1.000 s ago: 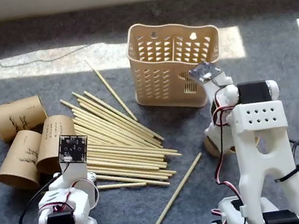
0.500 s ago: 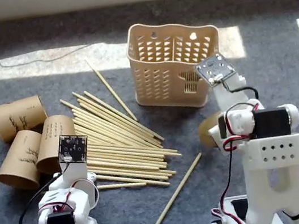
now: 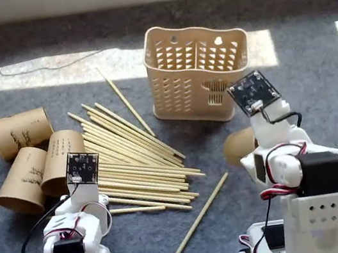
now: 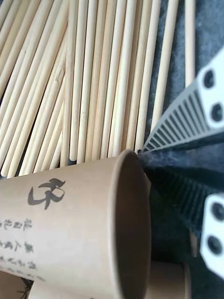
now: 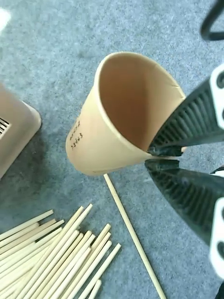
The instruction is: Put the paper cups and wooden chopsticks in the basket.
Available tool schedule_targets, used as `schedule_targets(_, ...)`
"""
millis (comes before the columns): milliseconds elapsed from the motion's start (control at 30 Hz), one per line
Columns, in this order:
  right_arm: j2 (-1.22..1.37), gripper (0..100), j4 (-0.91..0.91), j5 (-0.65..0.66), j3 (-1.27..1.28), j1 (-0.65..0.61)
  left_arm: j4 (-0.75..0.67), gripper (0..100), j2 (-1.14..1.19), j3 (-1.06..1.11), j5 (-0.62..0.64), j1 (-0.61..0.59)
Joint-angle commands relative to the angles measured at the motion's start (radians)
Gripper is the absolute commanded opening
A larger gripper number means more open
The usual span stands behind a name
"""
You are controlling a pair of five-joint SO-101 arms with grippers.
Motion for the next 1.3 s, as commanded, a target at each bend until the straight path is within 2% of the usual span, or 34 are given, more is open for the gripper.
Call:
schedule_targets(0,-0.041,0.5,0.007,-0.005,-0.051,-0.004,0.005,0,-0.004,0.019,-0.003,-0.013)
schedule_targets(367,-0.071,0.5,0.008,-0.005,-0.255,0.036,0.005,0,-0.004,0.019,-0.003,-0.013)
schedule_targets(1033,-0.067,0.5,0.001,-0.009,-0.593,0.036,0.005,0,-0.004,0.019,-0.003,-0.013)
schedule_targets(1267,-0.067,0.5,-0.093,-0.008,-0.651,0.036,0.005,0,-0.004,0.019,-0.003,-0.013)
